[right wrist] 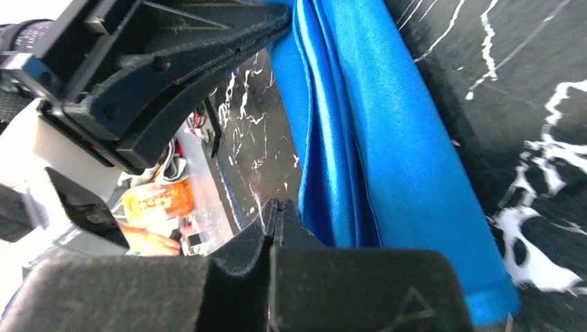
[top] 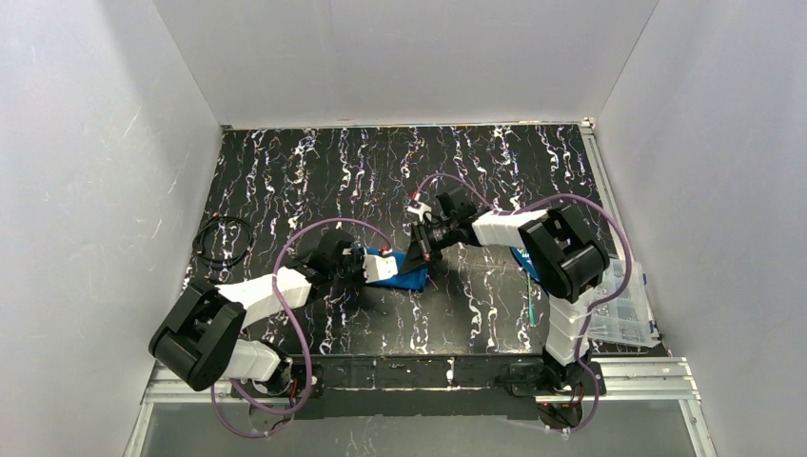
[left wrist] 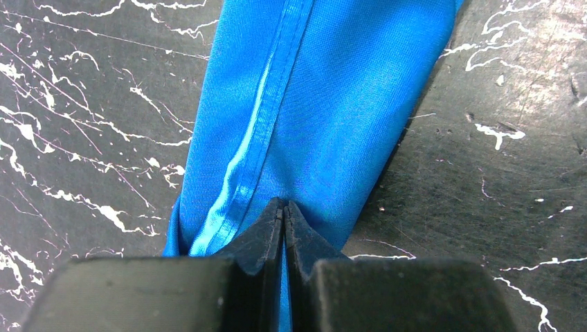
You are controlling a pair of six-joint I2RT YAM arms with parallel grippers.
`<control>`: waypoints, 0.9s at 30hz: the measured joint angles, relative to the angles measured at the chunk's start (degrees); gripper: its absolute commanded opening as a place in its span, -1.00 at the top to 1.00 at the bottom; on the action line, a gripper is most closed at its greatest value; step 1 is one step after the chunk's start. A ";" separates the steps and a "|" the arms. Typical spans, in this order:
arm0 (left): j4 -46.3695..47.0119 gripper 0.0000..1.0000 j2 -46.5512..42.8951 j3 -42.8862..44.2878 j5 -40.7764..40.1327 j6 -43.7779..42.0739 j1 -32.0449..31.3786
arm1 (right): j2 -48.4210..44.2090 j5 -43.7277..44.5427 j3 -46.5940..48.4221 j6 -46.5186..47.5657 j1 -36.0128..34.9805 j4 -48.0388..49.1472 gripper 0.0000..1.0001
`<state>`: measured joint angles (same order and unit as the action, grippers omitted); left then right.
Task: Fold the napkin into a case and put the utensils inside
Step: Smooth out the smaller rectangle-folded napkin at the center of the board.
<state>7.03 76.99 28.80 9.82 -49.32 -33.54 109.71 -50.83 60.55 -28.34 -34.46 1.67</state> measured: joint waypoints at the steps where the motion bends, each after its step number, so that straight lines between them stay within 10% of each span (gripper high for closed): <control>1: 0.00 1.00 0.00 0.00 0.00 -0.02 0.00 | 0.81 -0.96 0.22 0.24 -0.37 -0.33 0.97; 10: 0.00 1.00 0.00 0.00 0.02 -0.13 0.00 | 9.05 -3.10 4.20 4.63 -1.92 -5.86 0.97; 21: -12.22 0.02 -3.48 7.76 0.07 6.21 0.55 | 11.39 -4.61 5.49 4.33 -1.70 -6.71 0.97; 27: -19.63 -0.02 -9.25 11.96 0.94 10.14 4.72 | 11.39 -4.59 5.49 4.33 -1.55 -6.71 0.97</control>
<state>-12.60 67.75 40.75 10.76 -39.18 -28.82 121.10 -55.42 66.04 -24.01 -36.01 -5.04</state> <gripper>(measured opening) 0.528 0.029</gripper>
